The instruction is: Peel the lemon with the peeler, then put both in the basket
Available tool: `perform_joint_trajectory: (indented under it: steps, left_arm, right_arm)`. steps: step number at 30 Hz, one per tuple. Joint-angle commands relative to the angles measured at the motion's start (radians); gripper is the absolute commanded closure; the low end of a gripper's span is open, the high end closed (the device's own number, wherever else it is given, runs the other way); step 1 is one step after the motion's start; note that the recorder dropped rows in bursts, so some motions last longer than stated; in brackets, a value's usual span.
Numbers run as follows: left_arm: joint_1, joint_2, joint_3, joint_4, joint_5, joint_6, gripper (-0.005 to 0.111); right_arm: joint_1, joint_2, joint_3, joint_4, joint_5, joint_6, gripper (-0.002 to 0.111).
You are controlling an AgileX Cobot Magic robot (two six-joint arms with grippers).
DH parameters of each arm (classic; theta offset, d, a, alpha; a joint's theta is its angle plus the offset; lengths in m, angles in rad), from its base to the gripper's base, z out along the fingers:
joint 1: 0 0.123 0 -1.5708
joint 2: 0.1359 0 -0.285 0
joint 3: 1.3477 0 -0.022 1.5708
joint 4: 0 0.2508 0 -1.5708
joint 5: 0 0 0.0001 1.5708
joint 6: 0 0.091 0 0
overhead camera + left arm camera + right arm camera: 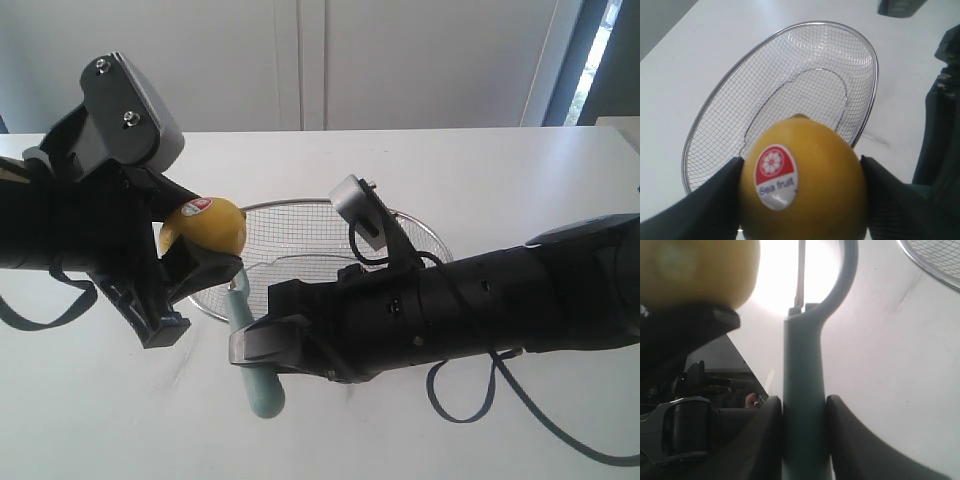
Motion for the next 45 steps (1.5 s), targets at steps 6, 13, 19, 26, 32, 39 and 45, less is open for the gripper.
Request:
perform_joint_trajectory:
  steps: [6,13,19,26,32,39,45]
  left_arm:
    - [-0.007,-0.005,0.005,-0.02,0.003,-0.001,0.107]
    - [-0.007,-0.005,0.005,-0.02,0.003,-0.003,0.107]
    - [-0.007,-0.005,0.005,-0.02,0.003,-0.003,0.107]
    - [-0.007,-0.005,0.005,-0.02,0.006,-0.003,0.107]
    - [-0.007,-0.005,0.005,-0.02,0.011,-0.003,0.107]
    - [-0.007,-0.005,0.005,-0.02,0.013,-0.003,0.107]
    - [-0.007,-0.005,0.005,-0.02,0.018,-0.003,0.107]
  right_arm:
    - [-0.027,-0.016,-0.006,0.014,-0.001,-0.017,0.108]
    - [-0.062,-0.09,-0.006,0.007,-0.009,-0.017,0.108]
    - [-0.073,-0.156,-0.006,-0.054,-0.062,0.026,0.108]
    - [-0.081,-0.233,-0.006,-0.096,-0.062,0.068,0.108]
    - [-0.081,-0.388,-0.006,-0.188,-0.018,0.068,0.108]
    - [-0.081,-0.451,-0.001,-0.335,-0.043,0.068,0.108]
    - [-0.081,-0.444,-0.001,-0.538,-0.373,0.243,0.108]
